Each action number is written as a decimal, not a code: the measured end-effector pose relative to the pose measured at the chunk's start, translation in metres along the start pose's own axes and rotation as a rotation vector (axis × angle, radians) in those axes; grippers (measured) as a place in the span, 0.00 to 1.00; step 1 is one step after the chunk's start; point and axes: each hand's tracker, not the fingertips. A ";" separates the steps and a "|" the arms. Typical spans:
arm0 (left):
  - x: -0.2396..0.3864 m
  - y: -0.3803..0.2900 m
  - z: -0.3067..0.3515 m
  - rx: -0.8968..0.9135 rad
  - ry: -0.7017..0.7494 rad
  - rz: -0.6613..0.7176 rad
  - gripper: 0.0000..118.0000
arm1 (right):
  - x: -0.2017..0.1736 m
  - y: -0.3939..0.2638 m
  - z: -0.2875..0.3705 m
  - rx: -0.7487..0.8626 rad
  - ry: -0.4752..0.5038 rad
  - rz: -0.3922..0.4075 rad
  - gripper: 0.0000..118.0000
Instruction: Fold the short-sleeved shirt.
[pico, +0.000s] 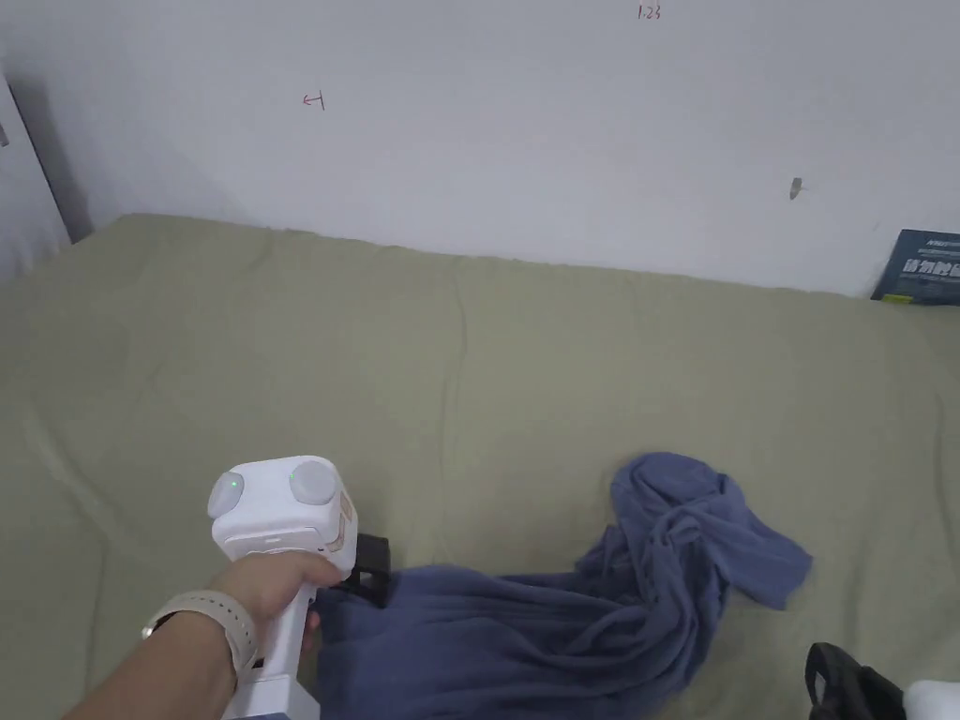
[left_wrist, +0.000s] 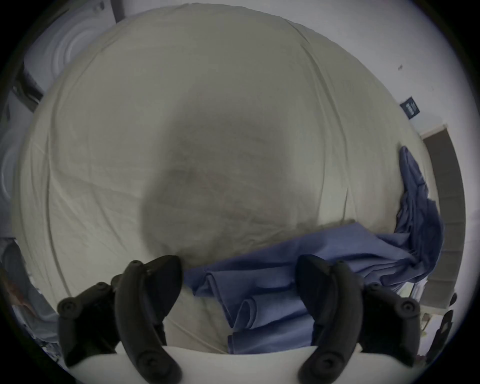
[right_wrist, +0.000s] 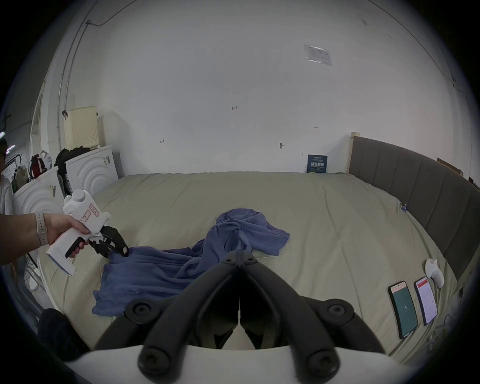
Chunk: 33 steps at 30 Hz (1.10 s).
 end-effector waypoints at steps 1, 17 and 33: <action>0.002 0.000 0.003 0.001 0.002 -0.011 0.61 | 0.001 0.000 0.001 0.001 -0.002 -0.001 0.00; -0.010 -0.019 0.034 0.148 -0.203 -0.037 0.09 | 0.020 0.000 0.003 -0.003 -0.030 -0.016 0.00; -0.017 -0.050 0.037 0.255 -0.323 -0.079 0.09 | 0.117 0.026 -0.213 -0.359 -0.040 -0.024 0.19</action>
